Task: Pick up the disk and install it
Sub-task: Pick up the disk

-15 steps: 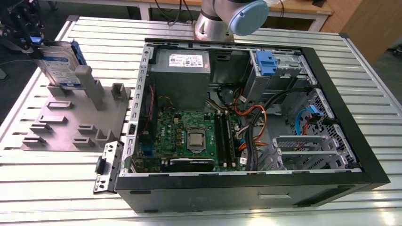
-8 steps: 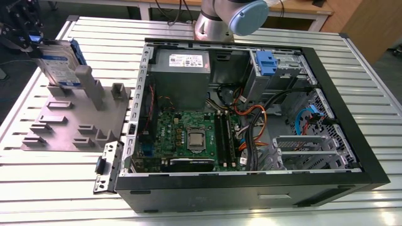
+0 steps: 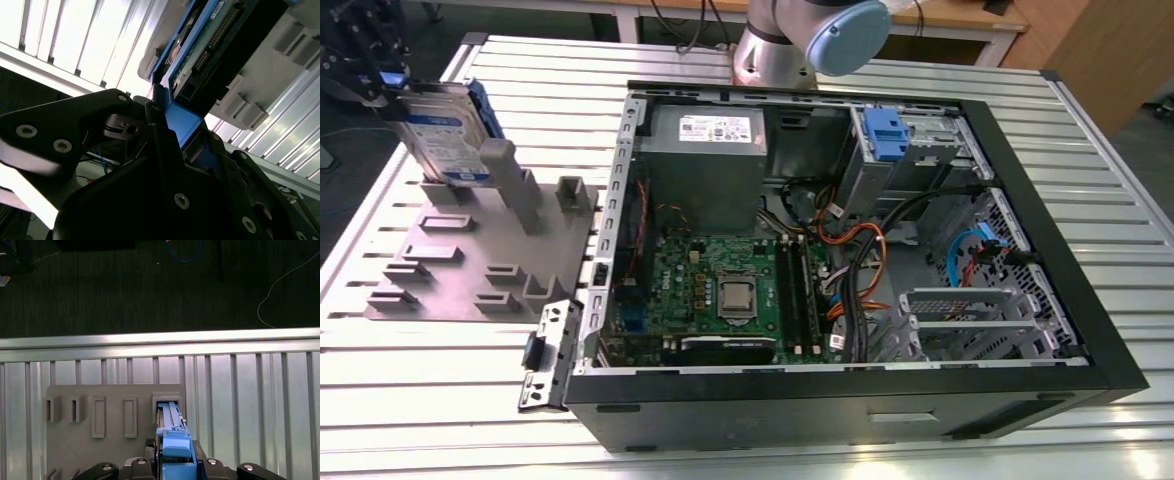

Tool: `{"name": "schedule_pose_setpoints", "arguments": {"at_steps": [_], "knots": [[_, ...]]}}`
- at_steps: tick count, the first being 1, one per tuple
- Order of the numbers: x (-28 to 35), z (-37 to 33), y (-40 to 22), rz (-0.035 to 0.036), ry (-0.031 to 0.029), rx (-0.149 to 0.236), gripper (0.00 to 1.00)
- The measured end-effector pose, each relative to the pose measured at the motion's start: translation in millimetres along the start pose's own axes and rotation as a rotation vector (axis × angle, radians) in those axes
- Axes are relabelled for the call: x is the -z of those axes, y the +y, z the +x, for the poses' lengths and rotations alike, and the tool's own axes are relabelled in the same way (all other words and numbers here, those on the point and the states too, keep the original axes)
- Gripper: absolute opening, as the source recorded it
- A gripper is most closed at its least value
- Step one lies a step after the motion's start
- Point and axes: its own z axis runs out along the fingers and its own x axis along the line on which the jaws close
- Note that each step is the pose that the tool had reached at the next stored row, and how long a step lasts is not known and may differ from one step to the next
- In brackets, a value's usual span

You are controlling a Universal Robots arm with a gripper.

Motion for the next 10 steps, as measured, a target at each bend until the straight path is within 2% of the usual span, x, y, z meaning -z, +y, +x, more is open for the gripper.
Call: {"name": "schedule_pose_setpoints", "arguments": {"at_steps": [10], "knots": [[2.6,0.0,0.1,0.0000,0.0000,0.000,0.36]]}}
